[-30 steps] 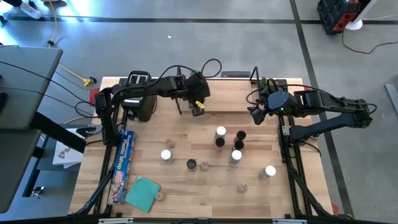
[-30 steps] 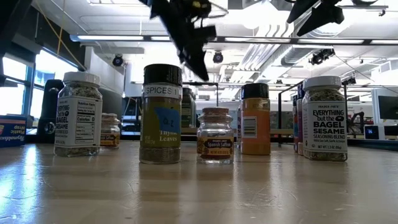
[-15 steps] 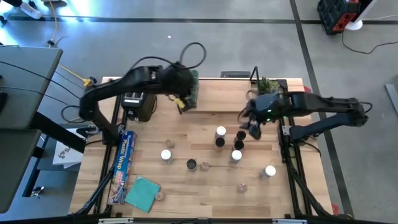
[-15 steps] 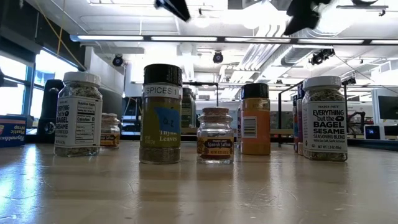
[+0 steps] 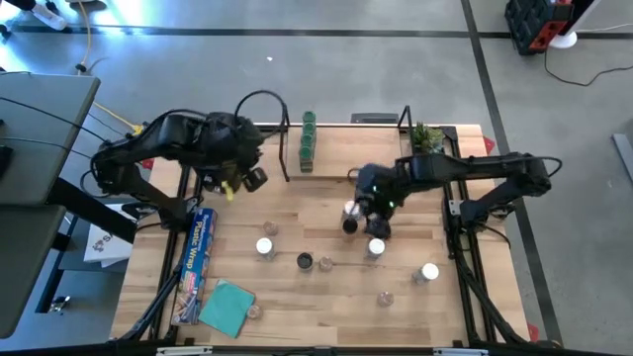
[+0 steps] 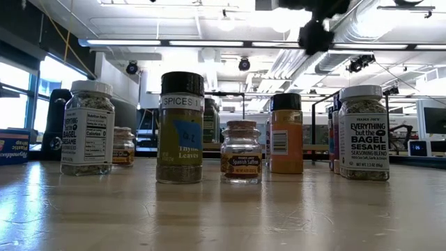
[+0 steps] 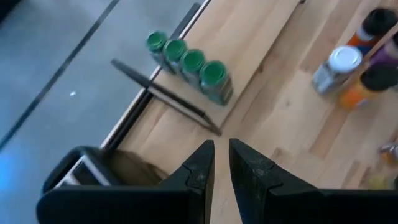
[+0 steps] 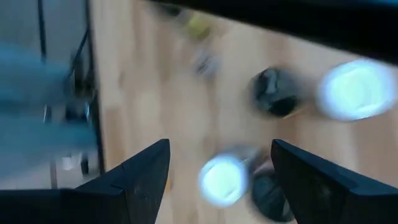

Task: Shelf spices
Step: Put the bottom right white seasoning bottle on the shelf

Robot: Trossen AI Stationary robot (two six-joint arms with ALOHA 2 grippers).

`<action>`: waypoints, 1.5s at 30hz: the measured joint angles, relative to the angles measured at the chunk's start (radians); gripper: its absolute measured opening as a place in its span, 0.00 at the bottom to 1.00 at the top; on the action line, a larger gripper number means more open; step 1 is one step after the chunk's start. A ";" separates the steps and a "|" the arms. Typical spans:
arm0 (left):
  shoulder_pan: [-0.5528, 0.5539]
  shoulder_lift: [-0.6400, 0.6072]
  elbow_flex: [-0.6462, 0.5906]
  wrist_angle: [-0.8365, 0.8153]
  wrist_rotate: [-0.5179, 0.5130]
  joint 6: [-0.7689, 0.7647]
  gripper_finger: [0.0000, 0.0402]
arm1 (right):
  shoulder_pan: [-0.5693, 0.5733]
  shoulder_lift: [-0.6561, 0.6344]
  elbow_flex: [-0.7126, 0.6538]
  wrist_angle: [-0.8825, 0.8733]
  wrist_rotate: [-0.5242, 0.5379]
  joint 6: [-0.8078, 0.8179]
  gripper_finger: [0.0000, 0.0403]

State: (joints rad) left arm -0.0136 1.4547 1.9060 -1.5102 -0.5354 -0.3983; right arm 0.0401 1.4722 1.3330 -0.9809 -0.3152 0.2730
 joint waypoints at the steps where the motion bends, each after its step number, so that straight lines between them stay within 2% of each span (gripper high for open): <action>1: -0.016 -0.003 0.000 -0.019 -0.021 -0.012 0.11 | 0.026 0.001 0.002 -0.023 -0.002 -0.014 0.68; 3: -0.045 -0.008 0.000 -0.050 -0.057 -0.024 0.11 | 0.080 0.000 -0.001 -0.063 -0.002 -0.017 0.68; 6: -0.080 -0.009 0.000 -0.060 -0.081 -0.022 0.11 | 0.174 -0.001 -0.005 -0.170 0.037 0.082 0.68; 14: -0.135 -0.014 -0.001 -0.060 -0.112 0.038 0.11 | 0.404 -0.056 -0.006 -0.438 0.044 0.624 0.68; 17: -0.138 -0.014 -0.001 -0.061 -0.134 0.068 0.11 | 0.481 -0.095 -0.006 -0.449 0.048 0.729 0.68; 19: -0.138 -0.014 -0.001 -0.060 -0.151 0.085 0.11 | 0.531 -0.109 -0.006 -0.440 0.070 0.696 0.68; 24: -0.137 -0.014 -0.001 -0.057 -0.156 0.085 0.11 | 0.635 -0.096 -0.006 -0.431 0.126 0.346 0.68; 27: -0.137 -0.014 -0.001 -0.054 -0.156 0.048 0.11 | 0.670 -0.070 -0.006 -0.428 0.220 0.247 0.68; 31: -0.143 -0.014 -0.001 -0.054 -0.131 -0.028 0.11 | 0.687 -0.041 -0.011 -0.426 0.281 0.262 0.68; 37: -0.169 -0.014 -0.001 -0.030 -0.124 -0.094 0.11 | 0.703 -0.049 -0.121 -0.353 0.234 0.286 0.68; 45: -0.180 -0.013 -0.001 0.035 -0.124 -0.096 0.11 | 0.702 -0.093 -0.276 -0.247 0.235 0.254 0.68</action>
State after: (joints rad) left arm -0.1932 1.4414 1.9049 -1.4748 -0.6594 -0.4946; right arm 0.7425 1.3794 1.0566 -1.2282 -0.0804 0.5267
